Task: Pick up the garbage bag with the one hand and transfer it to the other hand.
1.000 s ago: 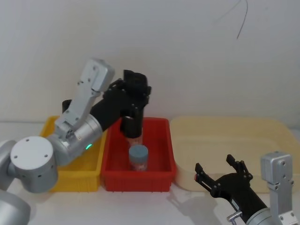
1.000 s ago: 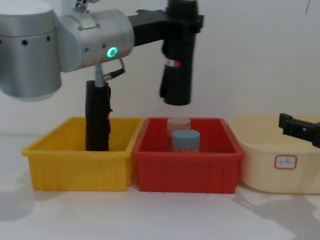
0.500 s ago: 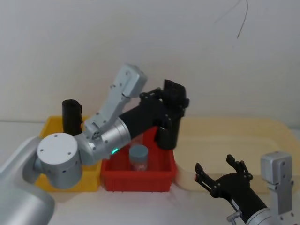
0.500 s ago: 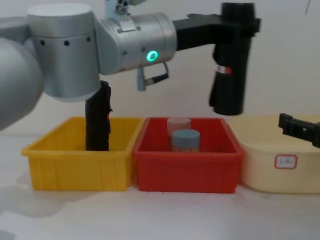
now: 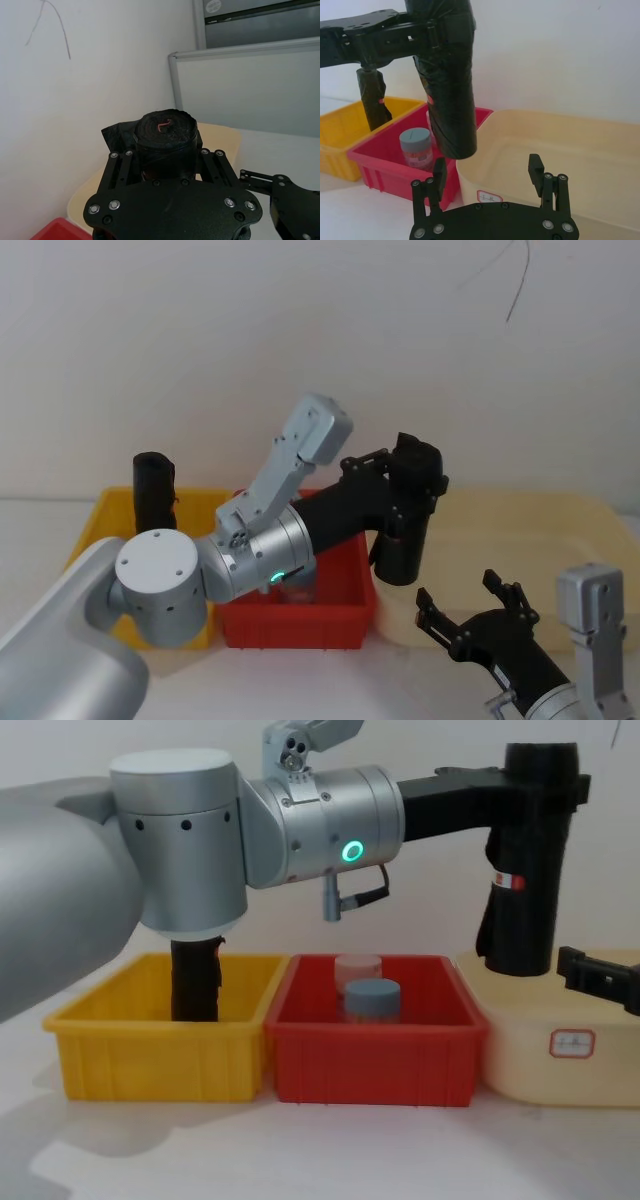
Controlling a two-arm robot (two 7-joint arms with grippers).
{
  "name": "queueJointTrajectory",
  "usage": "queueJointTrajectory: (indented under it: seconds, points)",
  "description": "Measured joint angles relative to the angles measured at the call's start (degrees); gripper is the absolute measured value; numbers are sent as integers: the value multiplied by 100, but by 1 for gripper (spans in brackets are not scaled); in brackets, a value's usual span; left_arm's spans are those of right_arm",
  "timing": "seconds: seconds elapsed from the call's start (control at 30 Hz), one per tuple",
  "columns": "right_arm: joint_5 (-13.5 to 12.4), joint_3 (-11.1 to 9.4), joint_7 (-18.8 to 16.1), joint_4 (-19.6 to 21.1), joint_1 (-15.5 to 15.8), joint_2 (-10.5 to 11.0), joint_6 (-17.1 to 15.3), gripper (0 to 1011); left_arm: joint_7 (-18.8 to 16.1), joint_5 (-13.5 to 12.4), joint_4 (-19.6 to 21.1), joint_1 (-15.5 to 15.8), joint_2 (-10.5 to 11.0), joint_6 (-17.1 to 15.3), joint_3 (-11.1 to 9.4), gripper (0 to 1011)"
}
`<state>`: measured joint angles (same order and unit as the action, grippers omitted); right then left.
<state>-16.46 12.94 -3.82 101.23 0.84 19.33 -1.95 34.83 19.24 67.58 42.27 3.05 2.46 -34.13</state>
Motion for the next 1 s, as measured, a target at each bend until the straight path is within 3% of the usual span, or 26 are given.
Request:
queueJointTrajectory:
  seconds: [0.53,1.0]
  points:
    - [63,15,-2,7,-16,2,29,1000,140,144,-111,40,-60,20,-90,522]
    - [472,201,-115,-34,-373,21,165,1000,175,179,-137,48,-74,25,-110,522]
